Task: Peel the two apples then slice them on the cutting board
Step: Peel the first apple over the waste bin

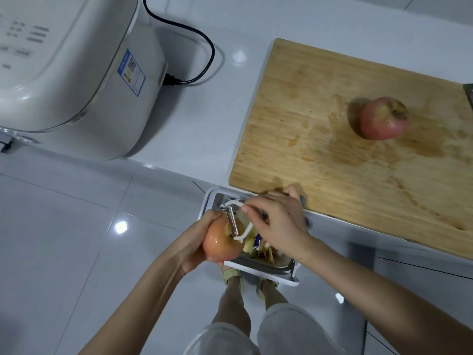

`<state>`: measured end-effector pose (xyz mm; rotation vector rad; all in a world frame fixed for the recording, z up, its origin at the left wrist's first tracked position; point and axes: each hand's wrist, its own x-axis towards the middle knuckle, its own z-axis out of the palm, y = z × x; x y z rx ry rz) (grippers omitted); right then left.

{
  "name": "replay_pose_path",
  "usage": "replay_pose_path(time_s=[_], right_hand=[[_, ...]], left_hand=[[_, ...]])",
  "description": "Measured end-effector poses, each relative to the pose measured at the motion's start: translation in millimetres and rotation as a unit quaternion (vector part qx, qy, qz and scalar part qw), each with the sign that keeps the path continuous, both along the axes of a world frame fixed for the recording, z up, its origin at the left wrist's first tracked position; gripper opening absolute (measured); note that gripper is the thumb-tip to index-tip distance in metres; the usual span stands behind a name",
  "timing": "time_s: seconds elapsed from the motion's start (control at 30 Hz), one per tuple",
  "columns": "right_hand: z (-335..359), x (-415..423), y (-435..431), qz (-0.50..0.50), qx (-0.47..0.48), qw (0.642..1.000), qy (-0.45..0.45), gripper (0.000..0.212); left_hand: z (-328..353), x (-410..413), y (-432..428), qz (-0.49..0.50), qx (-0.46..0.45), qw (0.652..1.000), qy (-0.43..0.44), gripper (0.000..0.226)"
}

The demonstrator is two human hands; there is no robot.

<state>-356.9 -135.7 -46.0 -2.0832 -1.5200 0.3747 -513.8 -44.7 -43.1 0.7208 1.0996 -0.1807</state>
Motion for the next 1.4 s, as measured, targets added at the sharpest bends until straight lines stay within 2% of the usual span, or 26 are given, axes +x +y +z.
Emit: replay_pose_path(time_s=[0.27,0.4,0.5,0.6,0.67,0.7,0.8,0.83,0.87,0.9,0.93,1.0,1.03,1.07,1.1,1.17,1.33,1.4], right_hand=[[-2.4,-12.8,-13.6,-0.146,-0.159,0.967,0.135,0.032],[-2.8,-12.6,-17.7,-0.167,-0.239,0.945,0.15,0.036],[-13.3,-13.6,-25.9,-0.177,-0.299,0.925,0.154,0.039],[-19.9,-13.4,-33.7,-0.184,-0.35,0.895,0.207,0.042],[-19.8,-11.0,-34.2,-0.212,-0.371,0.855,0.295,0.04],[-19.0,-8.1,-33.5,-0.243,-0.373,0.818,0.365,0.038],[-9.9,-0.3,-29.2,-0.313,-0.355,0.667,0.575,0.034],[-5.3,0.1,-28.2,-0.313,-0.343,0.64,0.612,0.035],[-1.1,-0.7,-27.6,-0.308,-0.326,0.642,0.621,0.036],[2.4,-2.7,-28.0,-0.293,-0.302,0.687,0.592,0.037],[4.9,-6.3,-28.6,-0.263,-0.267,0.764,0.525,0.035],[8.9,-12.9,-28.4,-0.185,-0.166,0.92,0.303,0.031],[8.1,-13.6,-27.4,-0.154,-0.106,0.963,0.192,0.029],[7.4,-14.1,-24.8,-0.127,-0.053,0.985,0.105,0.028],[7.8,-14.8,-21.1,-0.106,-0.016,0.993,0.049,0.026],[6.8,-16.0,-14.4,-0.077,0.01,0.997,-0.001,0.026],[5.9,-14.2,-14.6,-0.038,0.022,0.999,-0.003,0.027],[6.5,-12.7,-15.7,-0.032,0.028,0.999,0.0,0.025]], left_hand=[[-4.0,3.7,-6.3,0.114,0.112,0.987,0.005,0.029],[-13.9,5.6,-14.6,0.129,0.159,0.979,0.009,0.024],[-15.3,9.4,-14.6,0.167,0.16,0.973,-0.002,0.038],[-15.3,13.6,-7.7,0.196,0.166,0.966,-0.019,0.045],[-15.1,12.7,-3.2,0.203,0.161,0.965,-0.029,0.04],[-15.5,11.6,-1.8,0.2,0.149,0.968,-0.035,0.04],[-16.4,7.4,0.1,0.195,0.086,0.975,-0.061,0.05],[-15.5,6.1,0.5,0.198,0.06,0.975,-0.077,0.049],[-14.8,5.1,0.4,0.206,0.032,0.973,-0.097,0.053],[-15.1,4.3,0.6,0.214,0.005,0.97,-0.117,0.062],[-15.6,3.4,0.6,0.22,-0.013,0.966,-0.136,0.073],[-17.9,2.6,-0.7,0.224,-0.028,0.961,-0.162,0.093],[-18.9,2.8,-2.0,0.221,-0.029,0.96,-0.169,0.097],[-18.7,3.8,-3.7,0.218,-0.029,0.96,-0.173,0.096],[-19.3,4.8,-5.4,0.219,-0.025,0.96,-0.173,0.09],[-18.4,7.3,-8.9,0.227,-0.012,0.959,-0.171,0.074],[-15.6,14.1,-20.5,0.198,0.092,0.971,-0.1,0.033],[-15.5,15.3,-25.0,0.209,0.103,0.97,-0.074,0.031]])
